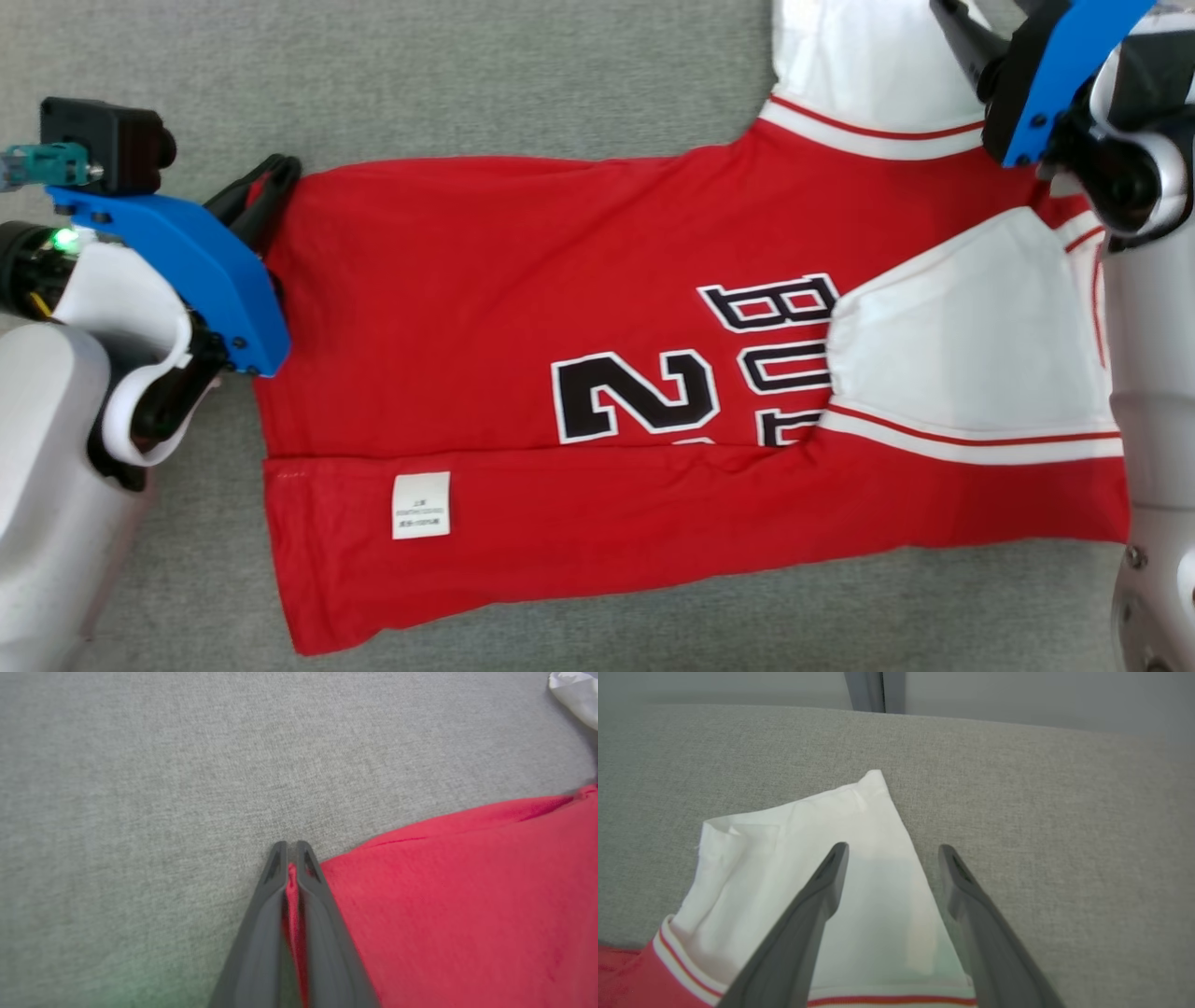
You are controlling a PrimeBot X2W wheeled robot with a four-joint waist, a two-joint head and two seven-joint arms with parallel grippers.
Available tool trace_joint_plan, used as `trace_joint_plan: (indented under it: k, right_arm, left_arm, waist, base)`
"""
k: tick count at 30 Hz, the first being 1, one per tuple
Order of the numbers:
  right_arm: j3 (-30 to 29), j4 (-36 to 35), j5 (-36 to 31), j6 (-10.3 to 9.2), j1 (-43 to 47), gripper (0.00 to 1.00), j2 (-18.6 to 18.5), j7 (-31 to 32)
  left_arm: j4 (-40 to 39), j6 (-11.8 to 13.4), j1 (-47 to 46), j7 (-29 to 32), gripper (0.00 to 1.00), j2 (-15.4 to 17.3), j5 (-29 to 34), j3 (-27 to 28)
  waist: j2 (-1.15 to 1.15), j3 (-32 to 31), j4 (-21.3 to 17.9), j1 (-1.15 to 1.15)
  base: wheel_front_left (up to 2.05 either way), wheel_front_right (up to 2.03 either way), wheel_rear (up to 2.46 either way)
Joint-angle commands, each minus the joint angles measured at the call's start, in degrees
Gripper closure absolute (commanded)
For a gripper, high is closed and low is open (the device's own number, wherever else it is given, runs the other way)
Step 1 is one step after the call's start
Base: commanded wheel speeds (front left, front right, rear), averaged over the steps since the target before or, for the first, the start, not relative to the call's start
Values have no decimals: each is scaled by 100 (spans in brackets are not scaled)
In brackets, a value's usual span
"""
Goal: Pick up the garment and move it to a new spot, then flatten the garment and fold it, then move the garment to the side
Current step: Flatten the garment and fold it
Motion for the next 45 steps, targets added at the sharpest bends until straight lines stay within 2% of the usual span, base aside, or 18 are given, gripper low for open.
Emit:
trace_joint_plan:
  k: [1, 10, 14, 16, 17, 25, 32, 40, 45]
  right_arm:
    - [-27, 126, -44, 3, -186, 0, -46, -16]
    - [-249, 1157, -567, 3, -953, 0, -105, -303]
    - [-79, 1533, -643, 3, -1027, 0, -141, -207]
    - [15, 1627, -612, 4, -1050, 93, -184, -238]
    - [43, 1650, -604, 3, -1078, 100, -218, -277]
    - [351, 1456, -249, 3, -975, 100, -432, -1167]
    - [727, 1100, 283, 3, -469, 100, -831, -1584]
    - [912, 267, 1171, 3, 755, 100, -1151, -1451]
    - [711, -488, 1513, 3, 1770, 100, -1331, -1145]
  left_arm:
    - [182, -39, 143, 66, 100, -149, 11, -188]
    - [330, -234, -162, -247, 100, -508, 73, -341]
    - [422, -253, -234, -356, 100, -645, 53, -353]
    - [514, -224, -270, -437, 100, -659, 93, -337]
    - [555, -195, -279, -509, 100, -666, 114, -304]
    - [838, -65, -293, -1566, 100, -829, 225, 24]
    - [1113, -225, 3, -2272, 100, -970, 106, 143]
    - [1050, -495, 750, -2896, 100, -923, -8, 58]
    - [866, -551, 1246, -3104, 100, -781, 40, -83]
  waist:
    - [0, 82, 117, 0]
    - [0, 284, 538, 0]
    - [0, 314, 630, 0]
    - [0, 316, 636, 0]
    - [0, 309, 630, 0]
    - [0, 17, 476, 0]
    - [0, -469, 315, 0]
    - [0, -1164, 169, 0]
    - [0, -1442, 129, 0]
  base:
    - [0, 0, 0]
    - [0, 0, 0]
    - [0, 0, 0]
    - [0, 0, 0]
    - [0, 0, 0]
    - [0, 0, 0]
    - [0, 0, 0]
    - [0, 0, 0]
    - [0, 0, 0]
